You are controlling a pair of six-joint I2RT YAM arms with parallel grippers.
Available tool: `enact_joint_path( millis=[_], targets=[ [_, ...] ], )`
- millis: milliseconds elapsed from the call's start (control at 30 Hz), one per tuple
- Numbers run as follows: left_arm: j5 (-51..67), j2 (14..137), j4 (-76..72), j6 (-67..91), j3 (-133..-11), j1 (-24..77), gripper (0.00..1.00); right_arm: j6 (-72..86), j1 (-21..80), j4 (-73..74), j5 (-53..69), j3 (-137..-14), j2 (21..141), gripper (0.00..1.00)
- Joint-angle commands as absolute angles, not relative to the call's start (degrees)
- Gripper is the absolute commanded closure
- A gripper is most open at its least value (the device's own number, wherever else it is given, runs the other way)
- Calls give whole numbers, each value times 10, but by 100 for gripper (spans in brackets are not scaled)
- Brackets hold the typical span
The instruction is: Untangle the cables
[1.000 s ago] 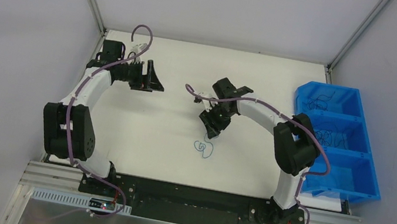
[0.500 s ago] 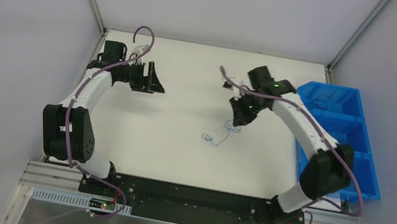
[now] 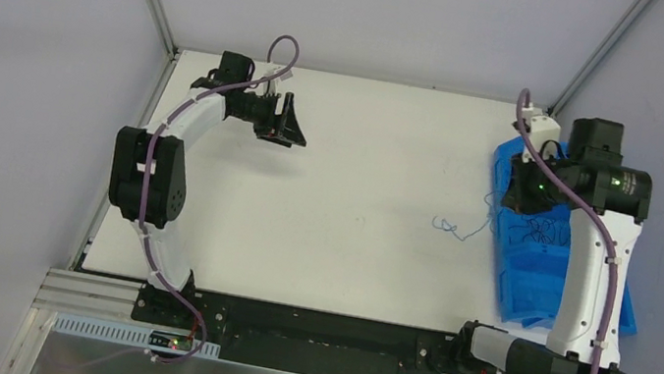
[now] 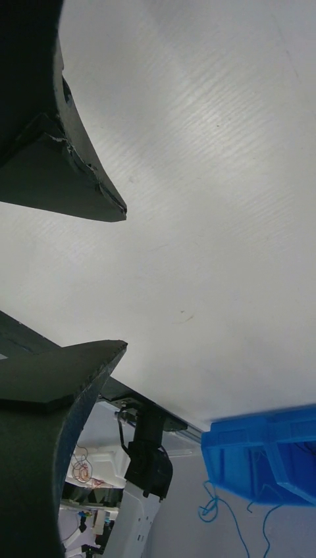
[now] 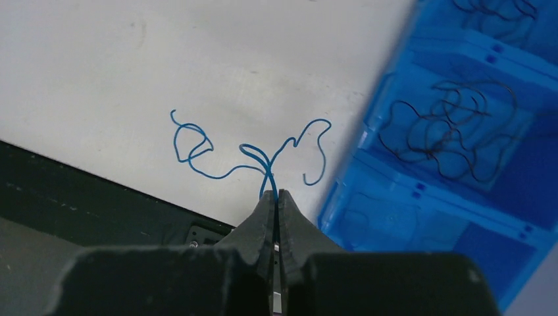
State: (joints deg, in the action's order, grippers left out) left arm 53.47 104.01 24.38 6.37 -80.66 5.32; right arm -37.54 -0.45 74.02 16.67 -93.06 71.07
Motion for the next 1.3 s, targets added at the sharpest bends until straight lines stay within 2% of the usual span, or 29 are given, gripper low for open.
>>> enact_joint_path(
  millis=[0,333,567,1133,1267],
  targets=[
    [576,1063,239,84,-862,59,33,-417,-99,848,124,-989,704,100],
    [601,1085,239,90,-867,69,35,-509,-320,949,148,-1052,745,100],
    [599,1092,240,93,-862,71,36,-590,-448,947,156,-1022,747,100],
    [581,1100,245,94,-864,74,36,-649,-514,808,139,-913,774,100],
    [576,1097,248,92,-867,74,36,-610,-502,802,152,-944,797,82]
  ],
)
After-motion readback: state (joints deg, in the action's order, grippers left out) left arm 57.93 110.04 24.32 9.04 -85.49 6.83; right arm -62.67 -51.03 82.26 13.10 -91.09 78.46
